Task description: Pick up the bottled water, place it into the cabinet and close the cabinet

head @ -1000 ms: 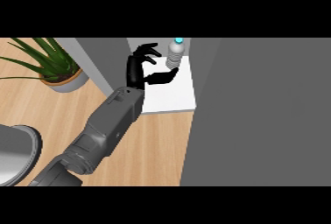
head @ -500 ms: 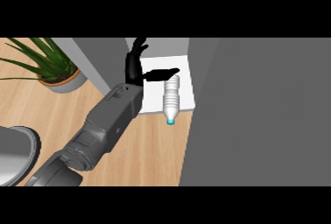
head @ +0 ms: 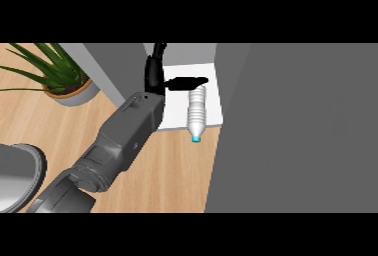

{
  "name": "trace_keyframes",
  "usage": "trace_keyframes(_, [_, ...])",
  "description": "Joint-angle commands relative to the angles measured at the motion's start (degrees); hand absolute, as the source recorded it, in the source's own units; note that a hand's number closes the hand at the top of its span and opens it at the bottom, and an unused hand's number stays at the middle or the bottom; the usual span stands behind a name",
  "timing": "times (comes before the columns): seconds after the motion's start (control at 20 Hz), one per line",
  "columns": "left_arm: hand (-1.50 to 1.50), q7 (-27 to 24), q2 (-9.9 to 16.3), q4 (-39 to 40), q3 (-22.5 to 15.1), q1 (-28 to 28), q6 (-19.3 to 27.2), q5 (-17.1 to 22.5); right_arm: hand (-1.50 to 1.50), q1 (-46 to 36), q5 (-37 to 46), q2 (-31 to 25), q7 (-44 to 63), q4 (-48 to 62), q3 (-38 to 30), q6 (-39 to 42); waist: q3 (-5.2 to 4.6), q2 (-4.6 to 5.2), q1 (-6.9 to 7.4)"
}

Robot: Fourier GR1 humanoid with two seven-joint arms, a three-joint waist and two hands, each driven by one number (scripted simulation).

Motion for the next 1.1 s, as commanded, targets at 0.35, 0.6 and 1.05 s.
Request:
trace_keyframes(0.35, [-1.50,-0.7,-0.2,-7.1,0.7,0.7,-18.4,2.5,-1.50,0.1,0.6,0.3,3.9,-5.0,-0.4,-0.8,-0.02,-0.76,1.43])
trace_keyframes(0.6, [-1.50,2.3,-0.2,-12.9,-1.0,2.8,-18.1,5.9,-1.50,3.9,3.9,0.4,2.7,-6.4,3.7,-0.7,0.02,-1.32,1.75])
trace_keyframes(1.05, [1.50,5.9,-0.2,-37.0,-10.1,22.4,-14.8,6.4,-1.50,2.3,4.8,0.3,4.1,-5.7,2.6,-1.1,0.03,-2.12,5.11])
